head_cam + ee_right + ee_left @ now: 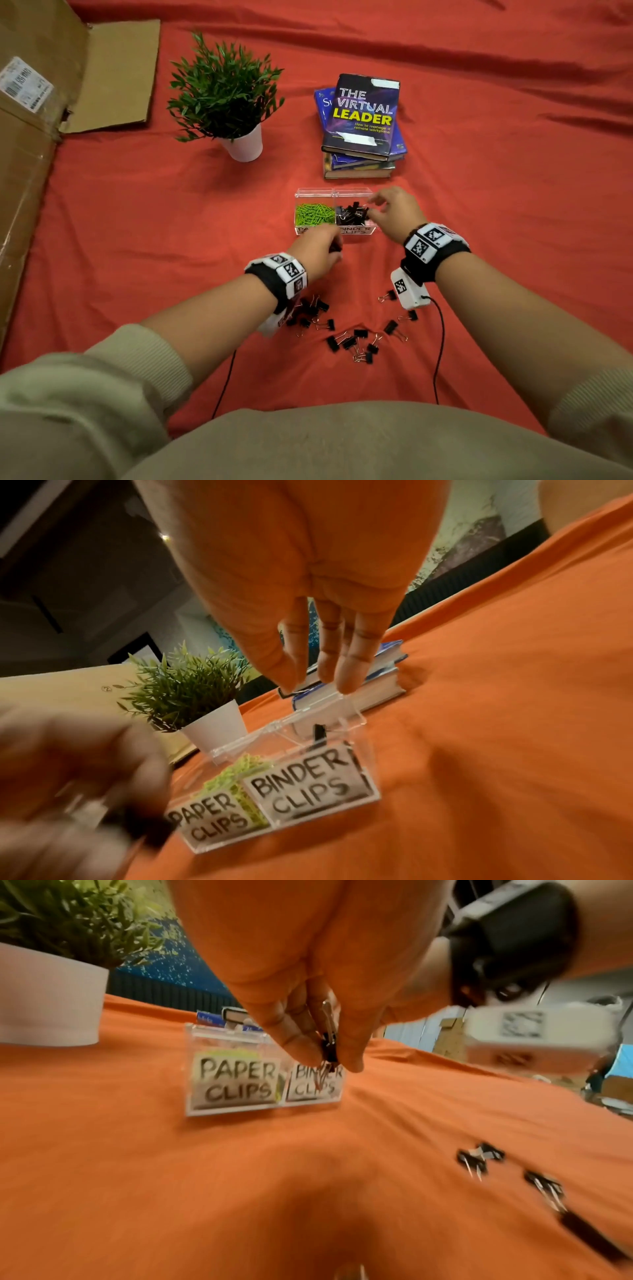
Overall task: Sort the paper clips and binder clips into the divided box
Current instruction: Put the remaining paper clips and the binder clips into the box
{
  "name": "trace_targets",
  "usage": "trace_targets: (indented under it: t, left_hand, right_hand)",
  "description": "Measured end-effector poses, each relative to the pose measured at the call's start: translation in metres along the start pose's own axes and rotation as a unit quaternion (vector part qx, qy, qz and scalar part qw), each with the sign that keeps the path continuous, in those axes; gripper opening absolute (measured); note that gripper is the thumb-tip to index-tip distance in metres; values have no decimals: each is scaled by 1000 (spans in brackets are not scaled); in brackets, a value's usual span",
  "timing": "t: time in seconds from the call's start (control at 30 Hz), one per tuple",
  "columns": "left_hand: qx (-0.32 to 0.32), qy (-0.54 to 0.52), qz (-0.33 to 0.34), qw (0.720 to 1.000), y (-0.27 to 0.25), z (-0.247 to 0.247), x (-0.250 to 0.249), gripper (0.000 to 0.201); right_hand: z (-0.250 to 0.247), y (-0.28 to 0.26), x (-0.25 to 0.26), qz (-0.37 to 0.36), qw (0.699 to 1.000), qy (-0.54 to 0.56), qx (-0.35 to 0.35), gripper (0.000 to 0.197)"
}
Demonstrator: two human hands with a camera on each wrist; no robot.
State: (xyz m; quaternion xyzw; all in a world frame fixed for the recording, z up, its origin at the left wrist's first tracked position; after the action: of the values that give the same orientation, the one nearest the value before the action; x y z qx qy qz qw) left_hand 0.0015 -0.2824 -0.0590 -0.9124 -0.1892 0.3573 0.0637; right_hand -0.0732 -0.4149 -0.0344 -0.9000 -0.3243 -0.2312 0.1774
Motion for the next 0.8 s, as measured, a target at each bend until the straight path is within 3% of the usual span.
trace_targets:
  t: [0.1, 0.23, 0.37, 0.5, 0.7, 0.8]
  left_hand:
    - [-27, -15, 10, 999, 32, -17, -23, 18]
    - [-31, 27, 14, 999, 66, -25, -34, 18]
    - [-28, 98, 16, 995, 71, -15, -29, 25]
    - [-42, 104, 61, 992, 37, 0, -37, 32]
    - [189, 106, 88, 972, -46, 77, -20, 21]
    - [240, 129, 70, 960, -78, 95, 2, 24]
  right_hand:
    - [16, -34, -36, 52, 994, -44, 84, 20]
    - [56, -89, -74, 88, 964, -128, 217, 28]
    - [71, -120, -82, 94, 962, -139, 214, 38]
    - [85, -128, -75, 49, 971, -111, 206, 27]
    - [86, -132, -65, -5, 978, -76, 192, 16]
    - [83, -135, -60, -28, 981, -72, 178, 14]
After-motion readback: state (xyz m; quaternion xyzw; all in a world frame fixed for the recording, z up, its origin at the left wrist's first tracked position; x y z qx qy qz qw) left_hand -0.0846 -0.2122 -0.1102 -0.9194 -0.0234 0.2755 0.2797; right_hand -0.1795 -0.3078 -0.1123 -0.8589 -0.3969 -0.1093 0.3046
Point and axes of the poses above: each hand's wrist, its own y-axis towards the middle knuckle, its own z-axis out of the palm, x = y × z, the point moved 10 cm from there along y, towards the middle knuckle, and after that the axes turned 2 degrees about -y, right-handed, at the moved point
